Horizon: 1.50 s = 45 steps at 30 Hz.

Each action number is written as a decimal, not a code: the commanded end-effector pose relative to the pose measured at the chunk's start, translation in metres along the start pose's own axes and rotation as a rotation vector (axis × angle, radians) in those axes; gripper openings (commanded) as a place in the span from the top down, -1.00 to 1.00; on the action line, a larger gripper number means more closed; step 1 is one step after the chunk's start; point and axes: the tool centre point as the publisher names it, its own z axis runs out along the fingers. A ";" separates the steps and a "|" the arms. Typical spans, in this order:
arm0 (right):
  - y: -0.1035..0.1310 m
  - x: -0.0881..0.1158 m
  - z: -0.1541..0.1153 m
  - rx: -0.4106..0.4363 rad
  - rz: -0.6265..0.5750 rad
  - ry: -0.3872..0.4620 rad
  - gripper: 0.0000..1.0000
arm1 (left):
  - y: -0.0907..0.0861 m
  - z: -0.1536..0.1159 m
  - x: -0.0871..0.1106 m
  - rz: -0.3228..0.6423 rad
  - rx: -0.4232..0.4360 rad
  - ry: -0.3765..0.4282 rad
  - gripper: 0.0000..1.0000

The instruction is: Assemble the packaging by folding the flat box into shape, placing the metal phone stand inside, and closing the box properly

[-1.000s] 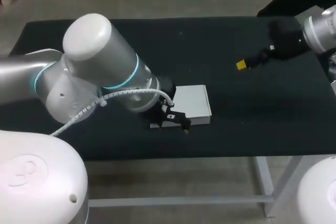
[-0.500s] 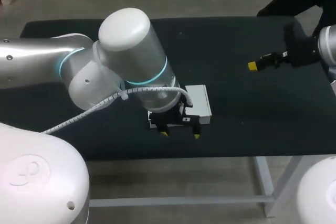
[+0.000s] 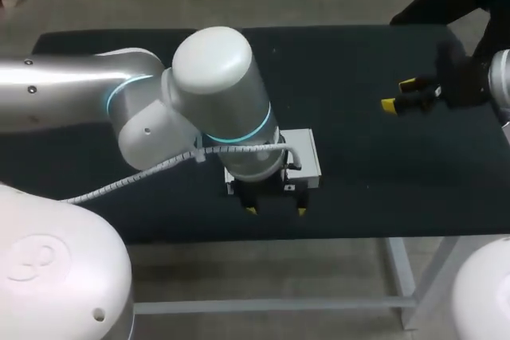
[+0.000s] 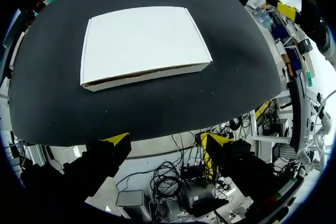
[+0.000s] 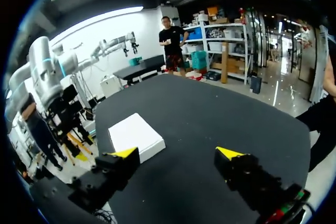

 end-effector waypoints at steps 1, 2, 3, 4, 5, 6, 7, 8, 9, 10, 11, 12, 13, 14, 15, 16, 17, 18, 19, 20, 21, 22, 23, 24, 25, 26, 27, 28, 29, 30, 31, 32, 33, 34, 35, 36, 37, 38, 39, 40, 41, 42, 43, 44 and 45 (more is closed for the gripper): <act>-0.009 -0.012 0.001 -0.090 -0.106 0.072 -1.00 | 0.002 0.019 0.007 -0.004 0.011 -0.013 -1.00; -0.008 -0.013 0.002 -0.093 -0.131 0.081 -1.00 | 0.002 0.020 0.008 -0.002 0.009 -0.010 -1.00; -0.008 -0.014 0.002 -0.095 -0.148 0.081 -1.00 | 0.001 0.023 0.008 -0.017 0.022 -0.035 -1.00; -0.008 -0.015 0.003 -0.098 -0.164 0.081 -1.00 | -0.001 0.025 0.009 -0.018 0.020 -0.041 -1.00; -0.008 -0.015 0.003 -0.107 -0.178 0.084 -1.00 | -0.002 0.026 0.010 -0.019 0.020 -0.042 -1.00; -0.007 -0.016 0.003 -0.109 -0.187 0.089 -1.00 | -0.003 0.027 0.010 -0.029 0.020 -0.067 -1.00; -0.007 -0.018 0.003 -0.110 -0.191 0.086 -1.00 | -0.004 0.029 0.011 -0.033 0.022 -0.074 -1.00; -0.007 -0.018 0.003 -0.110 -0.194 0.083 -1.00 | -0.005 0.029 0.011 -0.032 0.021 -0.070 -1.00; -0.007 -0.019 0.003 -0.111 -0.206 0.078 -1.00 | -0.007 0.032 0.011 -0.049 0.023 -0.104 -1.00; -0.007 -0.020 0.003 -0.111 -0.211 0.076 -1.00 | -0.010 0.034 0.011 -0.060 0.028 -0.120 -1.00; -0.007 -0.020 0.004 -0.113 -0.215 0.074 -1.00 | -0.011 0.036 0.011 -0.058 0.018 -0.114 -1.00; -0.007 -0.020 0.004 -0.112 -0.221 0.071 -1.00 | -0.013 0.038 0.011 -0.061 0.014 -0.119 -1.00; -0.007 -0.020 0.005 -0.111 -0.222 0.070 -1.00 | -0.016 0.040 0.010 -0.074 0.023 -0.141 -1.00; -0.008 -0.020 0.005 -0.110 -0.223 0.069 -1.00 | -0.018 0.041 0.009 -0.073 0.020 -0.139 -1.00; -0.008 -0.021 0.006 -0.112 -0.230 0.068 -1.00 | -0.020 0.042 0.009 -0.074 0.019 -0.143 -1.00; -0.008 -0.021 0.006 -0.112 -0.233 0.066 -1.00 | -0.023 0.043 0.008 -0.080 0.023 -0.162 -1.00; -0.008 -0.021 0.006 -0.110 -0.238 0.061 -1.00 | -0.026 0.044 0.007 -0.080 0.022 -0.160 -1.00; -0.008 -0.020 0.006 -0.110 -0.240 0.058 -1.00 | -0.028 0.045 0.006 -0.081 0.018 -0.167 -1.00; -0.009 -0.020 0.006 -0.108 -0.238 0.068 -1.00 | -0.031 0.046 0.005 -0.091 0.022 -0.180 -1.00; -0.009 -0.020 0.006 -0.108 -0.238 0.068 -1.00 | -0.035 0.048 0.004 -0.089 0.009 -0.173 -1.00; -0.009 -0.020 0.006 -0.108 -0.238 0.068 -1.00 | -0.037 0.049 0.003 -0.093 0.007 -0.180 -1.00; -0.009 -0.020 0.006 -0.108 -0.238 0.068 -1.00 | -0.041 0.049 0.001 -0.101 0.010 -0.191 -1.00; -0.009 -0.020 0.006 -0.108 -0.238 0.068 -1.00 | -0.043 0.049 -0.001 -0.100 0.007 -0.189 -1.00; -0.009 -0.020 0.006 -0.108 -0.238 0.068 -1.00 | -0.046 0.049 -0.003 -0.101 0.005 -0.187 -1.00; -0.009 -0.020 0.006 -0.108 -0.238 0.068 -1.00 | -0.048 0.049 -0.005 -0.107 0.004 -0.192 -1.00; -0.009 -0.020 0.006 -0.108 -0.238 0.068 -1.00 | -0.051 0.048 -0.007 -0.110 -0.001 -0.186 -1.00; -0.009 -0.020 0.006 -0.108 -0.238 0.068 -1.00 | -0.053 0.048 -0.009 -0.110 -0.003 -0.184 -1.00; -0.009 -0.020 0.006 -0.108 -0.238 0.068 -1.00 | -0.056 0.049 -0.011 -0.113 -0.005 -0.187 -1.00; -0.009 -0.020 0.006 -0.108 -0.238 0.068 -1.00 | -0.058 0.049 -0.012 -0.114 -0.011 -0.186 -1.00; -0.009 -0.020 0.006 -0.108 -0.238 0.068 -1.00 | -0.060 0.050 -0.014 -0.115 -0.012 -0.186 -1.00; -0.009 -0.020 0.006 -0.108 -0.238 0.068 -1.00 | -0.063 0.051 -0.015 -0.115 -0.016 -0.186 -1.00; -0.009 -0.020 0.006 -0.108 -0.238 0.068 -1.00 | -0.065 0.051 -0.016 -0.116 -0.018 -0.185 -1.00; -0.009 -0.020 0.006 -0.108 -0.238 0.068 -1.00 | -0.068 0.052 -0.018 -0.116 -0.019 -0.183 -1.00; -0.009 -0.020 0.006 -0.108 -0.238 0.068 -1.00 | -0.070 0.052 -0.019 -0.116 -0.025 -0.179 -1.00; -0.009 -0.020 0.006 -0.108 -0.238 0.068 -1.00 | -0.073 0.052 -0.020 -0.117 -0.026 -0.179 -1.00; -0.009 -0.020 0.006 -0.108 -0.238 0.068 -1.00 | -0.076 0.053 -0.022 -0.118 -0.028 -0.179 -1.00; -0.009 -0.020 0.006 -0.108 -0.238 0.068 -1.00 | -0.079 0.053 -0.023 -0.120 -0.030 -0.175 -1.00; -0.009 -0.020 0.006 -0.108 -0.238 0.068 -1.00 | -0.082 0.053 -0.025 -0.121 -0.031 -0.174 -1.00; -0.009 -0.020 0.006 -0.108 -0.238 0.068 -1.00 | -0.085 0.054 -0.027 -0.125 -0.031 -0.171 -1.00; -0.009 -0.020 0.006 -0.108 -0.238 0.068 -1.00 | -0.088 0.054 -0.028 -0.127 -0.033 -0.161 -1.00; -0.009 -0.020 0.006 -0.108 -0.238 0.068 -1.00 | -0.091 0.055 -0.030 -0.126 -0.034 -0.159 -1.00; -0.009 -0.020 0.006 -0.108 -0.238 0.068 -1.00 | -0.094 0.055 -0.032 -0.127 -0.034 -0.157 -1.00; -0.009 -0.020 0.006 -0.108 -0.238 0.068 -1.00 | -0.098 0.056 -0.034 -0.126 -0.037 -0.151 -1.00; -0.009 -0.020 0.006 -0.108 -0.238 0.068 -1.00 | -0.101 0.057 -0.035 -0.126 -0.038 -0.150 -1.00; -0.009 -0.020 0.006 -0.108 -0.238 0.068 -1.00 | -0.103 0.057 -0.037 -0.126 -0.038 -0.148 -1.00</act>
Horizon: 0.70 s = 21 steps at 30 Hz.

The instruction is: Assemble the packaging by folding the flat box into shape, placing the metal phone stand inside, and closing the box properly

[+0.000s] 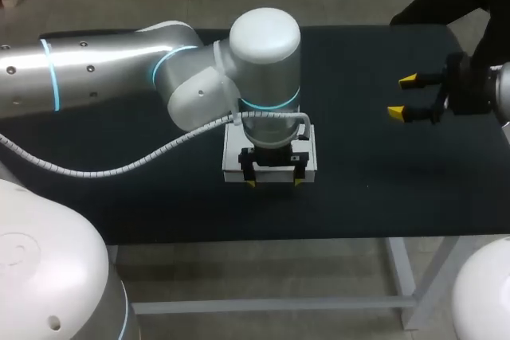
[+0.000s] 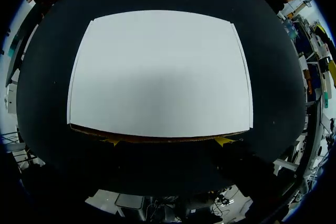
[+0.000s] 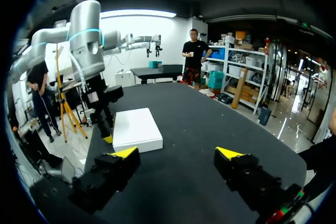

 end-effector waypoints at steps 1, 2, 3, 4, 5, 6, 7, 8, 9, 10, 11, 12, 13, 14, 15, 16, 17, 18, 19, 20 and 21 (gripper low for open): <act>-0.001 -0.001 -0.001 -0.006 -0.001 0.005 -1.00 | -0.015 0.005 -0.006 0.001 -0.014 0.013 -1.00; -0.001 -0.001 -0.001 -0.006 -0.001 0.005 -1.00 | -0.018 0.006 -0.007 0.001 -0.014 0.015 -1.00; -0.001 -0.001 -0.001 -0.006 -0.001 0.005 -1.00 | -0.022 0.006 -0.008 0.000 -0.014 0.016 -1.00; -0.001 -0.001 -0.001 -0.006 -0.001 0.005 -1.00 | -0.026 0.007 -0.009 0.001 -0.014 0.022 -1.00; -0.001 -0.001 -0.001 -0.006 -0.001 0.005 -1.00 | -0.030 0.007 -0.010 0.000 -0.015 0.023 -1.00; -0.001 -0.001 -0.001 -0.006 -0.001 0.005 -1.00 | -0.035 0.008 -0.012 0.000 -0.015 0.025 -1.00; -0.001 -0.001 -0.001 -0.006 -0.001 0.005 -1.00 | -0.039 0.009 -0.013 -0.001 -0.014 0.027 -1.00; -0.001 -0.001 -0.001 -0.006 -0.001 0.005 -1.00 | -0.043 0.009 -0.014 -0.002 -0.014 0.028 -1.00; -0.001 -0.001 -0.001 -0.006 -0.001 0.005 -1.00 | -0.049 0.010 -0.015 -0.003 -0.015 0.029 -1.00; -0.001 -0.001 -0.001 -0.006 -0.001 0.005 -1.00 | -0.052 0.011 -0.015 -0.003 -0.015 0.030 -1.00; -0.001 -0.001 -0.001 -0.006 -0.001 0.005 -1.00 | -0.058 0.011 -0.016 -0.004 -0.015 0.032 -1.00; -0.001 -0.001 -0.001 -0.006 -0.001 0.005 -1.00 | -0.061 0.011 -0.016 -0.003 -0.014 0.036 -1.00; -0.001 -0.001 -0.001 -0.006 -0.001 0.005 -1.00 | -0.066 0.011 -0.017 -0.003 -0.014 0.039 -1.00; -0.001 -0.001 -0.001 -0.006 -0.001 0.005 -1.00 | -0.071 0.011 -0.017 -0.003 -0.013 0.040 -1.00; -0.001 -0.001 -0.001 -0.006 -0.001 0.005 -1.00 | -0.078 0.011 -0.018 -0.005 -0.014 0.043 -1.00; -0.001 -0.001 -0.001 -0.006 -0.001 0.005 -1.00 | -0.082 0.012 -0.018 -0.004 -0.015 0.045 -1.00; -0.001 -0.001 -0.001 -0.006 -0.001 0.005 -1.00 | -0.087 0.012 -0.018 -0.005 -0.017 0.046 -1.00; -0.001 -0.001 -0.001 -0.006 -0.001 0.005 -1.00 | -0.092 0.013 -0.019 -0.006 -0.018 0.047 -1.00; -0.001 -0.001 -0.001 -0.006 -0.001 0.005 -1.00 | -0.096 0.013 -0.019 -0.007 -0.020 0.047 -1.00; -0.001 -0.001 -0.001 -0.006 -0.001 0.005 -1.00 | -0.101 0.014 -0.019 -0.008 -0.021 0.047 -1.00; -0.001 -0.001 -0.001 -0.006 -0.001 0.005 -1.00 | -0.105 0.015 -0.019 -0.010 -0.022 0.046 -1.00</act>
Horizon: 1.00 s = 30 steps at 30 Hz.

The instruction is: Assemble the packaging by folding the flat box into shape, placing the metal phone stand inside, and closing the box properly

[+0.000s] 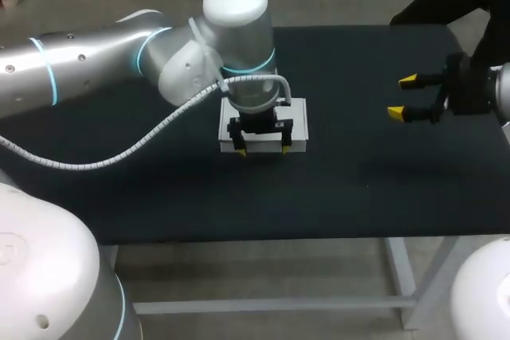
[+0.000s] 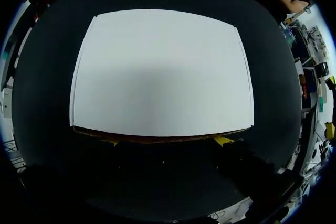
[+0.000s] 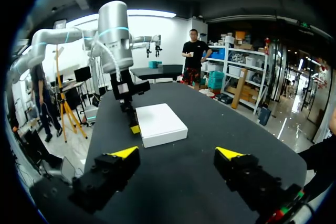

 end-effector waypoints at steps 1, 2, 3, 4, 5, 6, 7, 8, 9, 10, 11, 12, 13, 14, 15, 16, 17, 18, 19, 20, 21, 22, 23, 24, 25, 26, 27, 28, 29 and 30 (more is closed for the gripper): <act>-0.001 -0.001 -0.001 -0.006 -0.001 0.005 -1.00 | -0.022 0.006 0.003 -0.002 -0.025 -0.008 -1.00; -0.001 -0.001 -0.001 -0.006 -0.001 0.005 -1.00 | -0.026 0.007 0.003 -0.003 -0.028 -0.008 -1.00; -0.001 -0.001 -0.001 -0.006 -0.001 0.005 -1.00 | -0.030 0.008 0.003 -0.004 -0.031 -0.011 -1.00; -0.001 -0.001 -0.001 -0.006 -0.001 0.005 -1.00 | -0.035 0.009 0.003 -0.005 -0.031 -0.014 -1.00; -0.001 -0.001 -0.001 -0.006 -0.001 0.005 -1.00 | -0.039 0.009 0.004 -0.004 -0.033 -0.014 -1.00; -0.001 -0.001 -0.001 -0.006 -0.001 0.005 -1.00 | -0.043 0.010 0.004 -0.004 -0.035 -0.015 -1.00; -0.001 -0.001 -0.001 -0.006 -0.001 0.005 -1.00 | -0.047 0.011 0.004 -0.004 -0.035 -0.017 -1.00; -0.001 -0.001 -0.001 -0.006 -0.001 0.005 -1.00 | -0.052 0.012 0.004 -0.003 -0.038 -0.020 -1.00; -0.001 -0.001 -0.001 -0.006 -0.001 0.005 -1.00 | -0.056 0.013 0.004 -0.002 -0.041 -0.024 -1.00; -0.001 -0.001 -0.001 -0.006 -0.001 0.005 -1.00 | -0.059 0.014 0.004 -0.002 -0.043 -0.030 -1.00; -0.001 -0.001 -0.001 -0.006 -0.001 0.005 -1.00 | -0.062 0.015 0.005 -0.002 -0.046 -0.041 -1.00; -0.001 -0.001 -0.001 -0.006 -0.001 0.005 -1.00 | -0.065 0.016 0.005 -0.002 -0.045 -0.046 -1.00; -0.001 -0.001 -0.001 -0.006 -0.001 0.005 -1.00 | -0.069 0.017 0.005 -0.002 -0.046 -0.051 -1.00; -0.001 -0.001 -0.001 -0.006 -0.001 0.005 -1.00 | -0.072 0.017 0.005 -0.001 -0.049 -0.058 -1.00; -0.001 -0.001 -0.001 -0.006 -0.001 0.005 -1.00 | -0.075 0.017 0.006 -0.002 -0.049 -0.069 -1.00; -0.001 -0.001 -0.001 -0.006 -0.001 0.005 -1.00 | -0.078 0.018 0.006 -0.002 -0.049 -0.069 -1.00; -0.001 -0.001 -0.001 -0.006 -0.001 0.005 -1.00 | -0.082 0.018 0.006 -0.002 -0.052 -0.072 -1.00; -0.001 -0.001 -0.001 -0.006 -0.001 0.005 -1.00 | -0.086 0.019 0.005 -0.007 -0.050 -0.085 -1.00; -0.001 -0.001 -0.001 -0.006 -0.001 0.005 -1.00 | -0.089 0.020 0.005 -0.007 -0.051 -0.086 -1.00; -0.001 -0.001 -0.001 -0.006 -0.001 0.005 -1.00 | -0.092 0.020 0.005 -0.006 -0.054 -0.084 -1.00; -0.001 -0.001 -0.001 -0.006 -0.001 0.005 -1.00 | -0.095 0.021 0.005 -0.007 -0.056 -0.086 -1.00; -0.001 -0.001 -0.001 -0.006 -0.001 0.005 -1.00 | -0.098 0.021 0.004 -0.009 -0.058 -0.087 -1.00; -0.001 -0.001 -0.001 -0.006 -0.001 0.005 -1.00 | -0.101 0.021 0.004 -0.010 -0.060 -0.087 -1.00; -0.001 -0.001 -0.001 -0.006 -0.001 0.005 -1.00 | -0.105 0.021 0.003 -0.014 -0.062 -0.089 -1.00; -0.001 -0.001 -0.001 -0.006 -0.001 0.005 -1.00 | -0.109 0.021 0.003 -0.017 -0.063 -0.092 -1.00; -0.001 -0.001 -0.001 -0.006 -0.001 0.005 -1.00 | -0.113 0.022 0.002 -0.018 -0.063 -0.094 -1.00; -0.001 -0.001 -0.001 -0.006 -0.001 0.005 -1.00 | -0.118 0.022 0.002 -0.022 -0.064 -0.098 -1.00; -0.001 -0.001 -0.001 -0.006 -0.001 0.005 -1.00 | -0.121 0.023 0.001 -0.024 -0.064 -0.099 -1.00; -0.001 -0.001 -0.001 -0.006 -0.001 0.005 -1.00 | -0.125 0.023 0.001 -0.027 -0.066 -0.100 -1.00; -0.001 -0.001 -0.001 -0.006 -0.001 0.005 -1.00 | -0.129 0.024 0.000 -0.030 -0.067 -0.102 -1.00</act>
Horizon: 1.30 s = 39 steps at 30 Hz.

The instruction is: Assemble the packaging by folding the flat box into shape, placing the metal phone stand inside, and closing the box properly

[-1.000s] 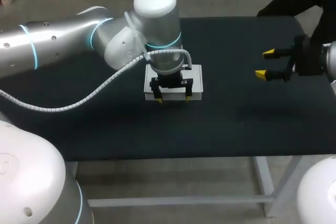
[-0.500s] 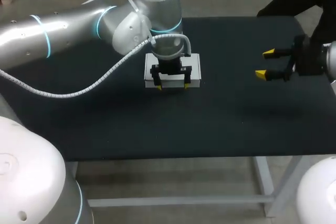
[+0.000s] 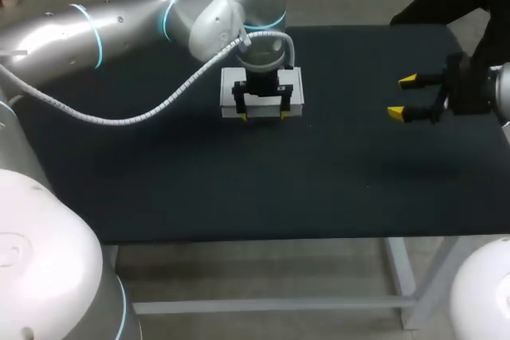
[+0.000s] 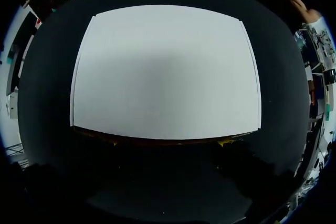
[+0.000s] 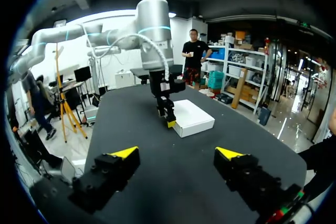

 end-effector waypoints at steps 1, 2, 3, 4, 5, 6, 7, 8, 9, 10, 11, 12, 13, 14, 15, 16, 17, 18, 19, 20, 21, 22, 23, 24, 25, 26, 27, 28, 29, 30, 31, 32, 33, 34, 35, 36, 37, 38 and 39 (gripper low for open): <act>-0.001 -0.001 -0.001 -0.007 -0.001 0.005 -1.00 | -0.019 0.004 0.004 -0.006 -0.045 -0.020 -1.00; -0.001 -0.001 -0.001 -0.007 -0.001 0.005 -1.00 | -0.023 0.005 0.003 -0.009 -0.047 -0.021 -1.00; -0.001 -0.001 -0.001 -0.007 -0.001 0.005 -1.00 | -0.028 0.005 0.002 -0.011 -0.049 -0.021 -1.00; -0.001 -0.001 -0.001 -0.007 -0.001 0.005 -1.00 | -0.032 0.006 0.002 -0.015 -0.053 -0.022 -1.00; -0.001 -0.001 -0.001 -0.007 -0.001 0.005 -1.00 | -0.036 0.007 0.001 -0.018 -0.056 -0.021 -1.00; -0.001 -0.001 -0.001 -0.007 -0.001 0.005 -1.00 | -0.041 0.008 -0.001 -0.021 -0.058 -0.019 -1.00; -0.001 -0.001 -0.001 -0.007 -0.001 0.005 -1.00 | -0.044 0.008 -0.002 -0.022 -0.059 -0.018 -1.00; -0.001 -0.001 -0.001 -0.007 -0.001 0.005 -1.00 | -0.048 0.008 -0.003 -0.024 -0.060 -0.017 -1.00; -0.001 -0.001 -0.001 -0.007 -0.001 0.005 -1.00 | -0.052 0.008 -0.004 -0.026 -0.060 -0.016 -1.00; -0.001 -0.001 -0.001 -0.007 -0.001 0.005 -1.00 | -0.056 0.008 -0.005 -0.027 -0.060 -0.016 -1.00; -0.001 -0.001 -0.001 -0.007 -0.001 0.005 -1.00 | -0.060 0.008 -0.006 -0.028 -0.060 -0.015 -1.00; -0.001 -0.001 -0.001 -0.007 -0.001 0.005 -1.00 | -0.064 0.008 -0.007 -0.029 -0.061 -0.015 -1.00; -0.001 -0.001 -0.001 -0.007 -0.001 0.005 -1.00 | -0.068 0.008 -0.008 -0.029 -0.061 -0.015 -1.00; -0.001 -0.001 -0.001 -0.007 -0.001 0.005 -1.00 | -0.072 0.008 -0.009 -0.031 -0.061 -0.014 -1.00; -0.001 -0.001 -0.001 -0.007 -0.001 0.005 -1.00 | -0.075 0.008 -0.009 -0.032 -0.060 -0.014 -1.00; -0.001 -0.001 -0.001 -0.007 -0.001 0.005 -1.00 | -0.078 0.008 -0.011 -0.034 -0.060 -0.012 -1.00; -0.001 -0.001 -0.001 -0.007 -0.001 0.005 -1.00 | -0.081 0.009 -0.011 -0.035 -0.061 -0.011 -1.00; -0.001 -0.001 -0.001 -0.007 -0.001 0.005 -1.00 | -0.084 0.009 -0.012 -0.037 -0.062 -0.010 -1.00; -0.001 -0.001 -0.001 -0.007 -0.001 0.005 -1.00 | -0.087 0.010 -0.013 -0.038 -0.063 -0.009 -1.00; -0.001 -0.001 -0.001 -0.007 -0.001 0.005 -1.00 | -0.090 0.011 -0.014 -0.039 -0.064 -0.009 -1.00; -0.001 -0.001 -0.001 -0.007 -0.001 0.005 -1.00 | -0.094 0.011 -0.016 -0.041 -0.066 -0.010 -1.00; -0.001 -0.001 -0.001 -0.007 -0.001 0.005 -1.00 | -0.098 0.012 -0.017 -0.043 -0.067 -0.011 -1.00; -0.001 -0.001 -0.001 -0.007 -0.001 0.005 -1.00 | -0.100 0.013 -0.018 -0.044 -0.068 -0.012 -1.00; -0.001 -0.001 -0.001 -0.007 -0.001 0.005 -1.00 | -0.103 0.013 -0.018 -0.048 -0.069 -0.014 -1.00; -0.001 -0.001 -0.001 -0.007 -0.001 0.005 -1.00 | -0.107 0.014 -0.020 -0.051 -0.069 -0.016 -1.00; -0.001 -0.001 -0.001 -0.007 -0.001 0.005 -1.00 | -0.109 0.015 -0.021 -0.053 -0.069 -0.016 -1.00; -0.001 -0.001 -0.001 -0.007 -0.001 0.005 -1.00 | -0.110 0.015 -0.021 -0.054 -0.070 -0.015 -1.00; -0.001 -0.001 -0.001 -0.007 -0.001 0.005 -1.00 | -0.112 0.016 -0.022 -0.056 -0.070 -0.015 -1.00; -0.001 -0.001 -0.001 -0.007 -0.001 0.005 -1.00 | -0.113 0.016 -0.023 -0.057 -0.071 -0.015 -1.00; -0.001 -0.001 -0.001 -0.007 -0.001 0.005 -1.00 | -0.113 0.016 -0.024 -0.057 -0.069 -0.013 -1.00; -0.001 -0.001 -0.001 -0.007 -0.001 0.005 -1.00 | -0.114 0.015 -0.025 -0.057 -0.063 -0.009 -1.00; -0.001 -0.001 -0.001 -0.007 -0.001 0.005 -1.00 | -0.112 0.012 -0.026 -0.053 -0.055 -0.003 -1.00; -0.001 -0.001 -0.001 -0.007 -0.001 0.005 -1.00 | -0.110 0.011 -0.026 -0.050 -0.051 0.000 -1.00; -0.001 -0.001 -0.001 -0.007 -0.001 0.005 -1.00 | -0.106 0.007 -0.027 -0.046 -0.040 0.008 -1.00; -0.001 -0.001 -0.001 -0.007 -0.001 0.005 -1.00 | -0.104 0.005 -0.028 -0.045 -0.038 0.011 -1.00; -0.001 -0.001 -0.001 -0.007 -0.001 0.005 -1.00 | -0.101 0.003 -0.029 -0.042 -0.032 0.015 -1.00; -0.001 -0.001 -0.001 -0.007 -0.001 0.005 -1.00 | -0.096 -0.002 -0.031 -0.033 -0.017 0.029 -1.00; -0.001 -0.001 -0.001 -0.007 -0.001 0.005 -1.00 | -0.092 -0.006 -0.032 -0.026 -0.006 0.039 -1.00; -0.001 -0.001 -0.001 -0.007 -0.001 0.005 -1.00 | -0.089 -0.008 -0.033 -0.019 0.002 0.048 -1.00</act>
